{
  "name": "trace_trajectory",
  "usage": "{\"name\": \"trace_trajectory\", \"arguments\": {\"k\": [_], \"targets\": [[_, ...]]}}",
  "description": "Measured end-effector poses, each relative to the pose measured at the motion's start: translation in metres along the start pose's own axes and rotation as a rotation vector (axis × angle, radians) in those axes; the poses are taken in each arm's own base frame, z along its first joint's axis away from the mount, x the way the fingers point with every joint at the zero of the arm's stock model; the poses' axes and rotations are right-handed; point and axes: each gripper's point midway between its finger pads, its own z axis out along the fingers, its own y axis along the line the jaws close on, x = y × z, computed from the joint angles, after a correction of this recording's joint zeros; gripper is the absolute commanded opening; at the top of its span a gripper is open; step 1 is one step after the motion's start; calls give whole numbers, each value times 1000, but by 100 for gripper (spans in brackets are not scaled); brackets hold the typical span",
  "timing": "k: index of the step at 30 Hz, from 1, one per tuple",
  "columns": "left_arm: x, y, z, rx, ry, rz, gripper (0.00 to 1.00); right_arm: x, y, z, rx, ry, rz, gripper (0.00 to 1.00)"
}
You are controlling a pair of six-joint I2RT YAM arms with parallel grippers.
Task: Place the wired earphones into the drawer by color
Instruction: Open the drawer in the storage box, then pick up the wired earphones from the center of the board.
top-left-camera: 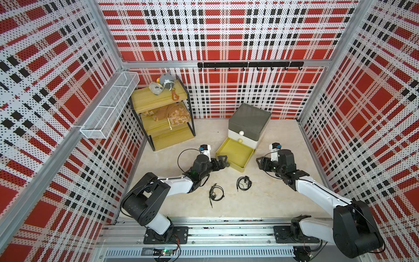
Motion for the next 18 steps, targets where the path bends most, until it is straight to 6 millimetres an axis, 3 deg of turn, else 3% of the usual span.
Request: {"name": "trace_trajectory", "arguments": {"k": [8, 18], "targets": [[-34, 0, -22, -42, -97, 125, 99, 30, 18, -9, 19, 50, -32, 70], [-21, 36, -50, -148, -121, 213, 99, 56, 35, -13, 33, 110, -34, 69]]}}
